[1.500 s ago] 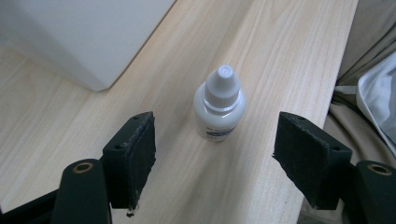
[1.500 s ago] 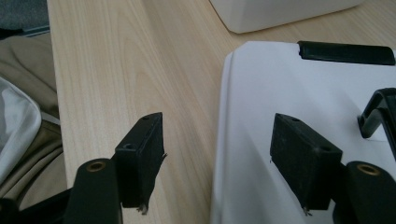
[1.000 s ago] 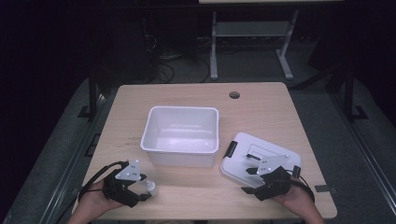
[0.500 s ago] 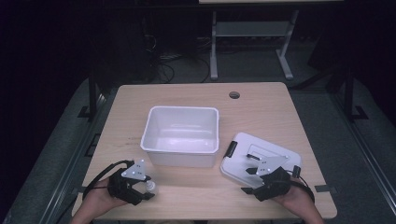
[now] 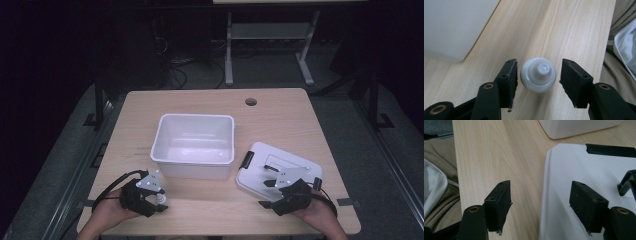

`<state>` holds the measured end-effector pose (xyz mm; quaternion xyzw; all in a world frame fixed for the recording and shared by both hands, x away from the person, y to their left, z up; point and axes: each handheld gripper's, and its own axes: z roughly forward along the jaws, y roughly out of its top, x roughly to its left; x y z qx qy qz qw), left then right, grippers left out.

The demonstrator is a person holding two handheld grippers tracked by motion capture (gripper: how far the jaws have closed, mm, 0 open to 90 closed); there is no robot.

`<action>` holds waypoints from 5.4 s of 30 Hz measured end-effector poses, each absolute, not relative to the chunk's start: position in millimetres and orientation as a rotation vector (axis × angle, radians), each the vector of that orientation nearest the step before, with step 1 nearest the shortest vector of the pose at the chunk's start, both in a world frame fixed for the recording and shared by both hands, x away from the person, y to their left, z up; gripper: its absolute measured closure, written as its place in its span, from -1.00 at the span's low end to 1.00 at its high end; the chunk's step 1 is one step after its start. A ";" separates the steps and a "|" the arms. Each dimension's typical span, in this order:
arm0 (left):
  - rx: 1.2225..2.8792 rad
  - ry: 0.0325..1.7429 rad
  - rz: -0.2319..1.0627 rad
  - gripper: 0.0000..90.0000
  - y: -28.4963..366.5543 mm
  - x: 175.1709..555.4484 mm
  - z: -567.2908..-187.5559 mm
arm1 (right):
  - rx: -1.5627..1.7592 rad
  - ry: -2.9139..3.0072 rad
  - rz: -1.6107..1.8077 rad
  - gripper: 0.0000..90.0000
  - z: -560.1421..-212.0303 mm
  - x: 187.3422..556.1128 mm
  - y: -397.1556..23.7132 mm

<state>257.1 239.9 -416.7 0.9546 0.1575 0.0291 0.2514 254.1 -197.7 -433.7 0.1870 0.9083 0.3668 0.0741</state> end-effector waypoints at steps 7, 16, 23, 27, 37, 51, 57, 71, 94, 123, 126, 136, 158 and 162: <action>2.606 0.425 0.081 0.12 238.8 259.8 -415.0 | 0.560 2.722 1.126 -0.27 -431.3 253.5 -198.9; 2.611 0.422 0.073 0.21 237.4 260.4 -416.9 | 0.552 2.721 1.113 -0.26 -431.1 254.2 -199.3; 2.607 0.418 0.053 0.28 238.4 261.6 -416.4 | 0.551 2.726 1.107 -0.26 -430.4 253.3 -199.0; 2.609 0.418 0.054 0.31 238.3 262.3 -416.6 | 0.536 2.723 1.105 -0.26 -429.9 253.3 -199.1; 2.609 0.419 0.054 0.33 238.4 262.7 -416.7 | 0.535 2.723 1.110 -0.26 -429.6 252.5 -198.8; 2.592 0.430 0.058 0.34 243.2 261.0 -415.1 | 0.552 2.720 1.111 -0.26 -428.7 251.8 -199.4; 2.577 0.433 0.066 0.34 246.1 260.2 -410.3 | 0.539 2.713 1.114 -0.26 -428.3 252.0 -199.1; 2.575 0.419 0.091 0.34 252.1 260.3 -394.7 | 0.551 2.720 1.109 -0.29 -427.9 252.9 -196.7; 2.566 0.427 0.130 0.34 261.6 256.4 -374.0 | 0.544 2.724 1.112 -0.33 -429.0 252.8 -195.3; 2.542 0.439 0.128 0.34 274.2 260.4 -356.5 | 0.545 2.736 1.098 -0.35 -430.9 253.7 -193.3; 2.543 0.439 0.131 0.34 274.7 261.4 -352.9 | 0.551 2.735 1.102 -0.36 -431.1 253.2 -193.2; 2.545 0.435 0.142 0.34 277.3 267.6 -338.1 | 0.543 2.739 1.093 -0.36 -431.3 253.6 -192.7; 2.553 0.416 0.179 0.34 277.1 280.1 -293.8 | 0.541 2.733 1.108 -0.37 -427.7 251.7 -193.1; 2.549 0.414 0.186 0.34 273.4 284.3 -287.1 | 0.548 2.732 1.112 -0.37 -427.5 251.0 -195.1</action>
